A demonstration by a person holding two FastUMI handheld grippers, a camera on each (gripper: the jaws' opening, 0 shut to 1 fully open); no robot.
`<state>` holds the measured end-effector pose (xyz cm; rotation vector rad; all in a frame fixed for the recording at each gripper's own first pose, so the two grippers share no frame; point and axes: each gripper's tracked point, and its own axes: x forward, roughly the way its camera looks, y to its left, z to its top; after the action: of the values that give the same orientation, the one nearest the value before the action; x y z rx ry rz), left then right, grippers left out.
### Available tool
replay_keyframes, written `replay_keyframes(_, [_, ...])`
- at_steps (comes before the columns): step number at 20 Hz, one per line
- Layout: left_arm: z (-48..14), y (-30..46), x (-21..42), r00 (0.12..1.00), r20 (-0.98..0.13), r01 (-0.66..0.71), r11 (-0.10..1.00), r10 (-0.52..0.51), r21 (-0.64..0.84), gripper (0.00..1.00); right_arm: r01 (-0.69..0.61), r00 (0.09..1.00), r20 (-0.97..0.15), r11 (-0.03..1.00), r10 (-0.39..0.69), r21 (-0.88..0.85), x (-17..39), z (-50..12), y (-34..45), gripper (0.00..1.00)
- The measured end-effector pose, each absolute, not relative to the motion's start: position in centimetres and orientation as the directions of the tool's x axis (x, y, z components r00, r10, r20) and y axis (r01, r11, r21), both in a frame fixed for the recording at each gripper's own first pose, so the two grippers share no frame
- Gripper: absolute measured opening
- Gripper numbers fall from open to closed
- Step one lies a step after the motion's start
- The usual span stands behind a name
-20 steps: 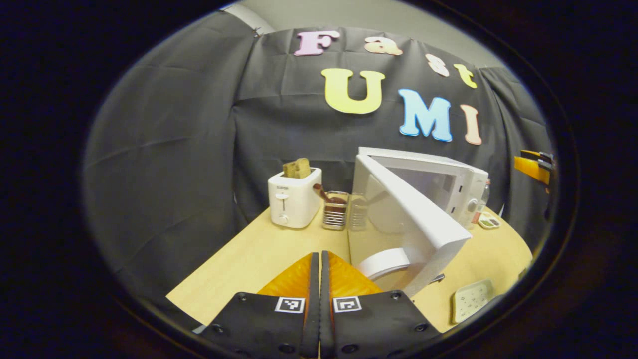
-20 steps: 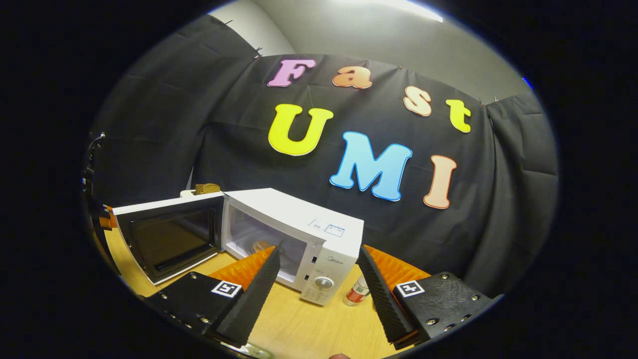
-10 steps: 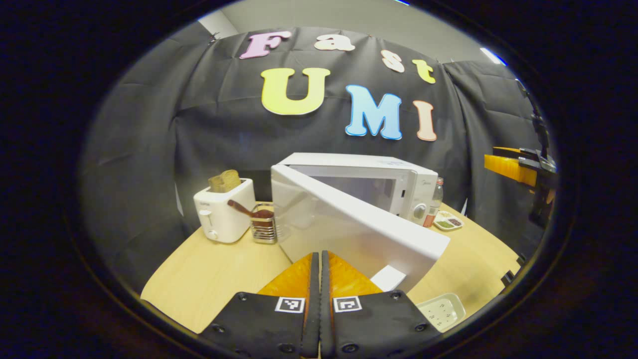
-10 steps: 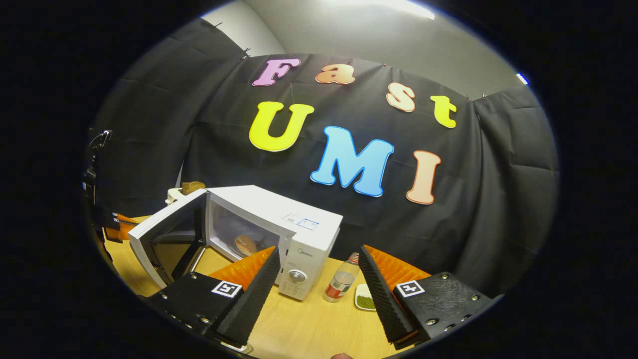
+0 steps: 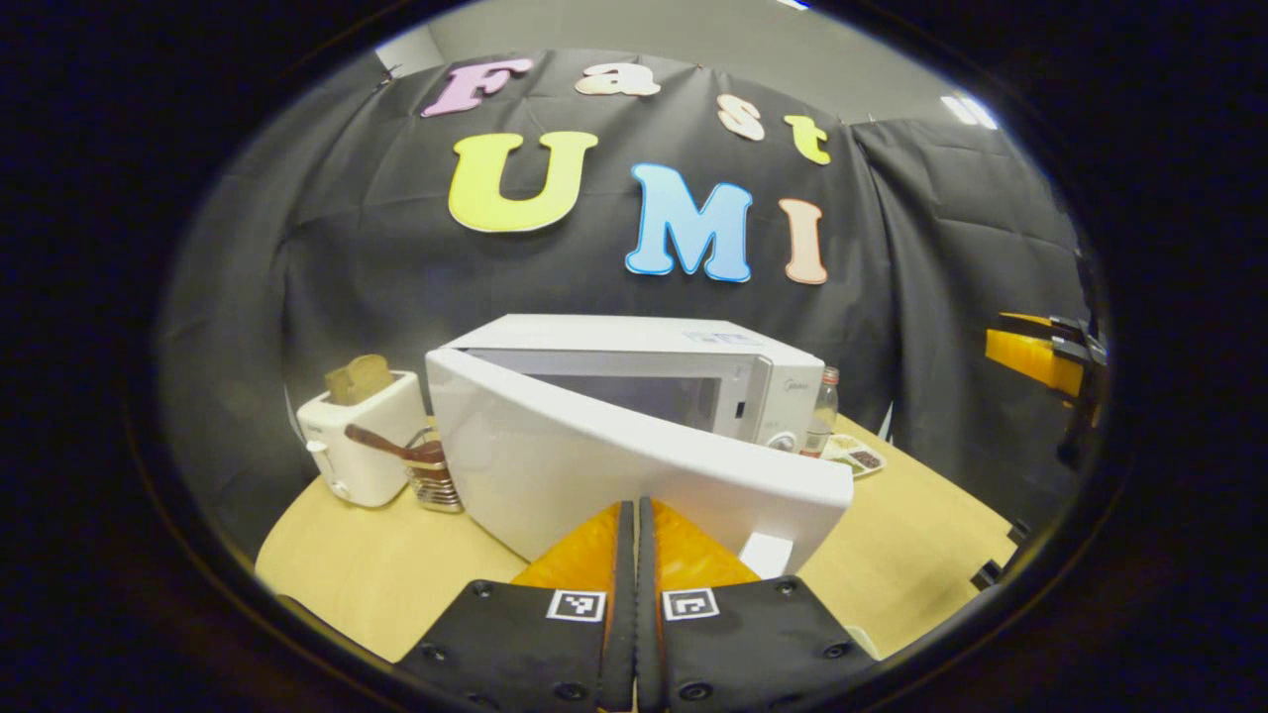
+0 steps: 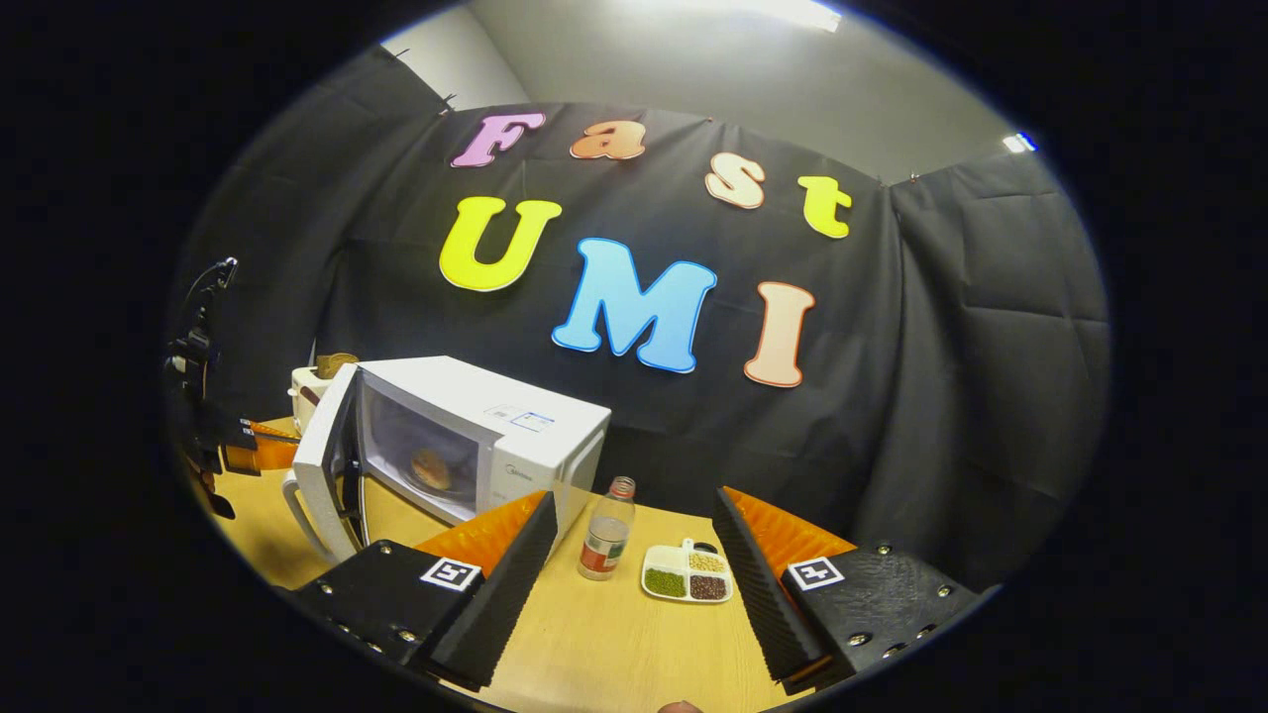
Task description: Open the microwave oven with the left hand, put the food in, and close the microwave oven.
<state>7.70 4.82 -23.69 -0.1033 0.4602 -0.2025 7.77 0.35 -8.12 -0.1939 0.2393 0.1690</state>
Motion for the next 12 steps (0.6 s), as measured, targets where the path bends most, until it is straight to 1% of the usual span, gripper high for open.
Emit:
replay_keyframes(8, [-23.6,-1.3,14.5,0.87,-0.396,0.243,0.955,-0.293,-0.173,0.07,-0.101,0.961,-0.271,0.98,0.052,-0.171,6.6,-8.8,-5.1,0.96])
replay_keyframes(12, [-24.2,-3.2,17.1,0.867,-0.393,0.251,0.949,-0.307,-0.189,0.07,-0.064,0.961,-0.276,0.984,0.016,-0.166,6.4,-9.0,-6.6,0.96])
